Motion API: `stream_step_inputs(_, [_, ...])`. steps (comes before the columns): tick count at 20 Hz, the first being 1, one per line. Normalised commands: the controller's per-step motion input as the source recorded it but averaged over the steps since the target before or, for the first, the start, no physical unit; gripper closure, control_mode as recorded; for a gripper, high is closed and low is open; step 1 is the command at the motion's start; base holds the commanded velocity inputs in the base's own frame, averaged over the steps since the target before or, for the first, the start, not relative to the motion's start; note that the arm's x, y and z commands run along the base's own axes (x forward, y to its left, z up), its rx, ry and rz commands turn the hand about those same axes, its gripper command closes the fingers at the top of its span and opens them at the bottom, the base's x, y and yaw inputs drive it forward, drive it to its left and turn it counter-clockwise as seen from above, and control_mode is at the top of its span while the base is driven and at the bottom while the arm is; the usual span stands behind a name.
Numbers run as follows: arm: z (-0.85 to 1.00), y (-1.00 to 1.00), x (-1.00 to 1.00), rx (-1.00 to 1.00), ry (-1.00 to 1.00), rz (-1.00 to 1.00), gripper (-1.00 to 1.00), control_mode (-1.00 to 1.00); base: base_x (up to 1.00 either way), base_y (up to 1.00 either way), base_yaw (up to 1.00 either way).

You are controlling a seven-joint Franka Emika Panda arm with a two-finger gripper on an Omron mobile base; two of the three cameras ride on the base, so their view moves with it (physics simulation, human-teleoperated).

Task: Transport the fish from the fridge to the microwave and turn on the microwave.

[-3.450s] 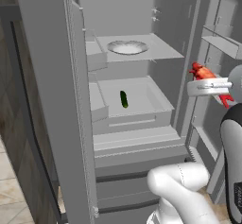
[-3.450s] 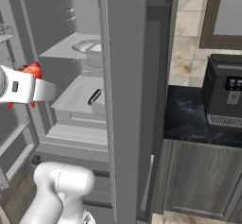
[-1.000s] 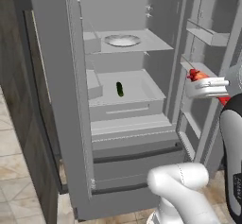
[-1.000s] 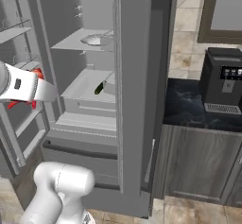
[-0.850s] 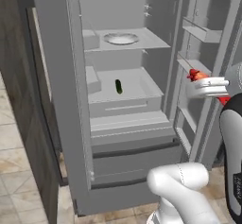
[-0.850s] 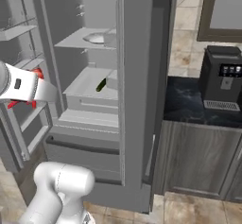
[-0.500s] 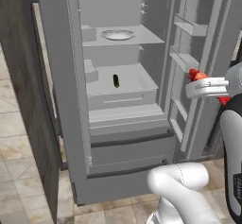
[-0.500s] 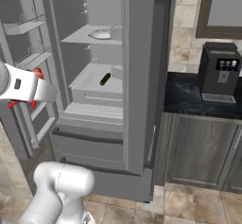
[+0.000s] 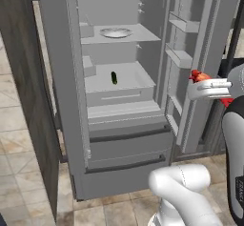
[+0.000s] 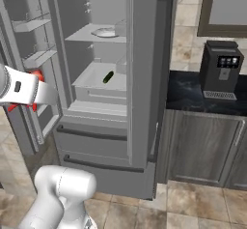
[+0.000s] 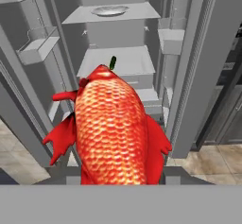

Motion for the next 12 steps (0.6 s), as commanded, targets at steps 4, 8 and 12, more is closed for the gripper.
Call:
stream_step_inputs(4, [0.00,0.00,0.00,0.00,0.00,0.00,1.00,1.00,-0.14,0.00,0.00])
stream_step_inputs(8, [0.00,0.00,0.00,0.00,0.00,0.00,1.00,1.00,-0.07,-0.19,-0.09])
stream_step_inputs(12, [0.00,0.00,0.00,0.00,0.00,0.00,1.00,1.00,-0.01,-0.34,-0.20])
